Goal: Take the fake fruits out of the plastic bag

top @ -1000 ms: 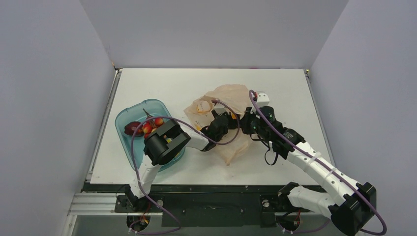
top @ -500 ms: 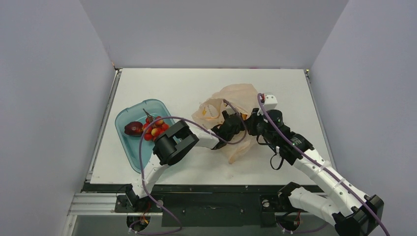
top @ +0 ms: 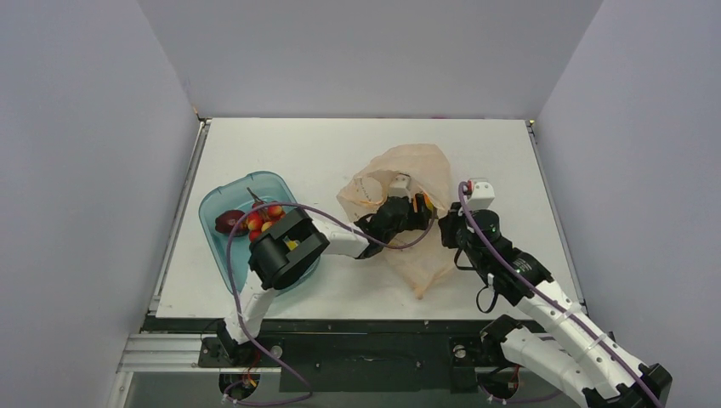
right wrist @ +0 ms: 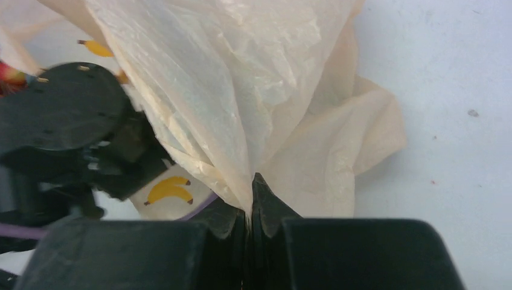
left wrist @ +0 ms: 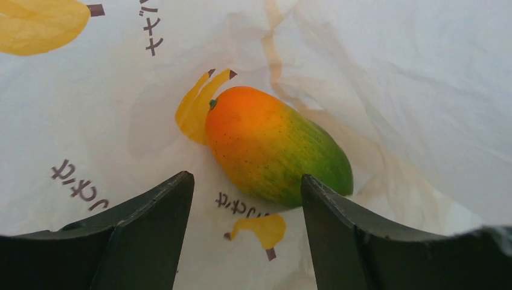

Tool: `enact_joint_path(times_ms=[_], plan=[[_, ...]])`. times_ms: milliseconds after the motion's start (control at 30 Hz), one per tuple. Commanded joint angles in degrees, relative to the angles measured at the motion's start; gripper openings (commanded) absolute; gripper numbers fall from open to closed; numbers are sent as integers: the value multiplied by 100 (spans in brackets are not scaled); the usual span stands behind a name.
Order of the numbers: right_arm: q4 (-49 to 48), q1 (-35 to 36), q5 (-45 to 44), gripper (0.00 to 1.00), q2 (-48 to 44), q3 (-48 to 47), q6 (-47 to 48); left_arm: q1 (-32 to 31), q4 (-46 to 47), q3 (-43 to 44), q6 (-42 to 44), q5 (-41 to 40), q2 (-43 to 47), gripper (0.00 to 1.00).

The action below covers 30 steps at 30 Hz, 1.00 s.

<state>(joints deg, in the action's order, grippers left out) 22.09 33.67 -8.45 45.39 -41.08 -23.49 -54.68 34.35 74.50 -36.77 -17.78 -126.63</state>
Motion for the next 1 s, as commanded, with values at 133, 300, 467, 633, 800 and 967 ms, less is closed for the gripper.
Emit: enact_joint_path(times_ms=[133, 300, 467, 633, 800, 967], plan=[[-362, -69, -1114, 0, -537, 806, -378, 43, -237, -982, 303, 409, 1535, 60], [-607, -92, -1126, 0, -444, 1002, -419, 74, -55, -1526, 224, 536, 2137, 59], [-694, -95, -639, 0, -262, 911, -364, 352, 136, -1282, -503, 1108, 1745, 73], [-588, -93, -549, 0, -307, 685, -242, 486, 357, -408, -1132, 1562, 886, 80], [-551, -89, -369, 0, -258, 534, -216, 506, 49, 526, -1517, 1392, -4, 85], [-539, -92, -210, 0, -207, 476, -153, 398, -448, 1113, -1370, 668, -409, 95]])
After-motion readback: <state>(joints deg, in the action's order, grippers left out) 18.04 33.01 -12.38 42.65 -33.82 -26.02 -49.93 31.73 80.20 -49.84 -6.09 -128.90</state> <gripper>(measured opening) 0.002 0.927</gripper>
